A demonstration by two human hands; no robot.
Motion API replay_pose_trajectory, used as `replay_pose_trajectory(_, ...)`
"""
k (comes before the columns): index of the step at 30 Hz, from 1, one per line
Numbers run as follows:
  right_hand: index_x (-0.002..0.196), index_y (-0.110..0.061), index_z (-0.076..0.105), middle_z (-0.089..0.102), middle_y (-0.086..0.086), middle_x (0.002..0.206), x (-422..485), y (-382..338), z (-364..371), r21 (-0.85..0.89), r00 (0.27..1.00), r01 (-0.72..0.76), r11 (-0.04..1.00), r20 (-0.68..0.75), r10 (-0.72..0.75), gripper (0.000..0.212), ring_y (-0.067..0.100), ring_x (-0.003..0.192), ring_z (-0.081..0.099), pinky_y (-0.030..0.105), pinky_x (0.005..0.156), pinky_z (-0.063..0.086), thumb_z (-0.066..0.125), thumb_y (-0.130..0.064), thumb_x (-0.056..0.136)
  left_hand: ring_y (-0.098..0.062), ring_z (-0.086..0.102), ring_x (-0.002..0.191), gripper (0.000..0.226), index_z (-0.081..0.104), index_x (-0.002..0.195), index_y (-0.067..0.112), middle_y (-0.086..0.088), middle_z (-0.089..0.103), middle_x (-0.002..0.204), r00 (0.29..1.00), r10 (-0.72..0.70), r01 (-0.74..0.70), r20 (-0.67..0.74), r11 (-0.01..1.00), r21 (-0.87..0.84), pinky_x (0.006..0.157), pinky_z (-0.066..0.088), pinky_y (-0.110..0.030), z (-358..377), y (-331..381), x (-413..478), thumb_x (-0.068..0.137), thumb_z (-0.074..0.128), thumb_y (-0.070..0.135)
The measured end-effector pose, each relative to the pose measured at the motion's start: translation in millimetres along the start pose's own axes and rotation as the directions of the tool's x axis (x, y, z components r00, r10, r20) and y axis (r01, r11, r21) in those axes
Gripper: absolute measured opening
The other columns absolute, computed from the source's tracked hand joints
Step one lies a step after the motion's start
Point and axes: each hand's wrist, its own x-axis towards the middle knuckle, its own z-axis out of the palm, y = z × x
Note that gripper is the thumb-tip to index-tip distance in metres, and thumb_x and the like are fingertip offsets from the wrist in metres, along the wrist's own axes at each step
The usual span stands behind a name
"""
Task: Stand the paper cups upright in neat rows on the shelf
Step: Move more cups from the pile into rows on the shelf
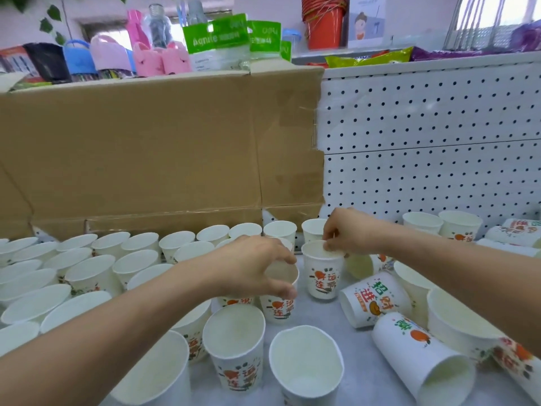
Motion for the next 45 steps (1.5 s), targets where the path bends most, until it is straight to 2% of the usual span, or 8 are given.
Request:
replay_pose_trajectory(9, 0.095, -0.016, 0.073, 0.07, -0.002, 0.089, -6.6, -2.2, -2.8, -0.061, 0.998, 0.019, 0.998, -0.051, -0.022, 0.02, 0.014, 0.072, 0.065, 0.03, 0.066, 0.055, 0.059, -0.031, 0.091, -0.008, 0.044, 0.125, 0.058, 0.051, 0.133, 0.035, 0.016, 0.051, 0.137, 0.999, 0.001, -0.003, -0.043, 0.999, -0.046, 0.105, 0.038, -0.033, -5.6, 8.7, -4.8, 0.081, 0.061, 0.06)
replay_pose_trajectory(13, 0.092, -0.024, 0.07, 0.058, -0.016, 0.073, -32.6, 9.8, -31.6, -0.075, 0.983, 0.032, 0.997, -0.178, -0.045, 0.018, 0.007, 0.069, 0.059, 0.029, 0.061, 0.049, 0.057, -0.037, 0.09, -0.003, 0.045, 0.119, 0.055, 0.053, 0.132, 0.034, 0.016, 0.054, 0.132, 0.991, 0.069, -0.078, -0.118, 0.994, -0.072, 0.095, 0.035, -0.023, -9.1, 31.0, -1.7, 0.083, 0.059, 0.059)
replay_pose_trajectory(18, 0.087, -0.029, 0.073, 0.065, -0.019, 0.069, -79.5, 32.0, -64.4, -0.051, 0.995, 0.099, 0.994, 0.017, -0.099, 0.011, -0.005, 0.068, 0.06, 0.019, 0.063, 0.045, 0.063, -0.027, 0.087, -0.003, 0.051, 0.099, 0.042, 0.054, 0.132, 0.026, 0.009, 0.059, 0.124, 0.97, 0.225, -0.236, -0.094, 0.963, -0.131, 0.085, 0.043, -0.024, -8.0, 86.1, 43.0, 0.091, 0.061, 0.034)
replay_pose_trajectory(23, 0.067, -0.037, 0.068, 0.064, -0.025, 0.065, -120.4, 44.9, -65.8, -0.085, 0.993, 0.065, 0.994, 0.106, -0.056, 0.015, -0.006, 0.061, 0.057, 0.025, 0.06, 0.045, 0.067, -0.044, 0.081, -0.013, 0.06, 0.097, 0.046, 0.056, 0.129, 0.029, 0.005, 0.063, 0.113, 0.968, 0.237, -0.227, 0.077, 0.967, -0.116, 0.081, 0.047, -0.03, 7.7, 103.7, 78.9, 0.085, 0.069, 0.027)
replay_pose_trajectory(28, 0.086, -0.032, 0.074, 0.069, -0.015, 0.08, -133.0, 46.1, -43.0, -0.153, 0.991, 0.064, 0.986, 0.125, -0.044, 0.019, 0.004, 0.073, 0.061, 0.031, 0.069, 0.053, 0.063, -0.047, 0.082, -0.002, 0.056, 0.081, 0.056, 0.051, 0.132, 0.029, 0.016, 0.058, 0.107, 0.962, 0.243, -0.215, 0.126, 0.955, -0.202, 0.069, 0.042, -0.018, 5.9, 104.7, 86.7, 0.081, 0.073, 0.019)
replay_pose_trajectory(34, 0.082, -0.026, 0.073, 0.068, -0.011, 0.075, -126.6, 43.2, -35.1, -0.167, 0.993, 0.09, 0.982, 0.089, -0.076, 0.014, 0.007, 0.071, 0.062, 0.031, 0.066, 0.055, 0.064, -0.037, 0.083, -0.011, 0.058, 0.077, 0.036, 0.061, 0.116, 0.025, 0.007, 0.062, 0.085, 0.973, 0.201, -0.181, 0.116, 0.97, -0.161, 0.073, 0.052, -0.032, -2.8, 100.9, 63.8, 0.083, 0.066, 0.012)
replay_pose_trajectory(40, 0.073, -0.021, 0.07, 0.065, -0.007, 0.07, -121.9, 41.1, -32.9, -0.116, 0.99, 0.139, 0.983, -0.005, -0.14, 0.015, 0.008, 0.063, 0.058, 0.022, 0.057, 0.047, 0.062, -0.026, 0.085, 0.004, 0.052, 0.078, 0.018, 0.069, 0.102, 0.027, 0.018, 0.057, 0.086, 0.985, 0.169, -0.171, -0.026, 0.983, -0.072, 0.067, 0.039, -0.009, -14.3, 71.5, 14.1, 0.09, 0.062, 0.016)
replay_pose_trajectory(45, 0.074, -0.02, 0.071, 0.068, -0.006, 0.072, -116.1, 31.4, -28.7, -0.05, 0.977, 0.213, 0.976, -0.01, -0.214, 0.012, 0.007, 0.066, 0.058, 0.023, 0.061, 0.049, 0.064, -0.023, 0.084, 0.009, 0.046, 0.077, 0.015, 0.069, 0.1, 0.027, 0.019, 0.049, 0.087, 0.987, 0.161, -0.16, -0.021, 0.986, 0.051, 0.07, 0.037, -0.012, -15.3, 61.0, -9.4, 0.092, 0.059, 0.02)
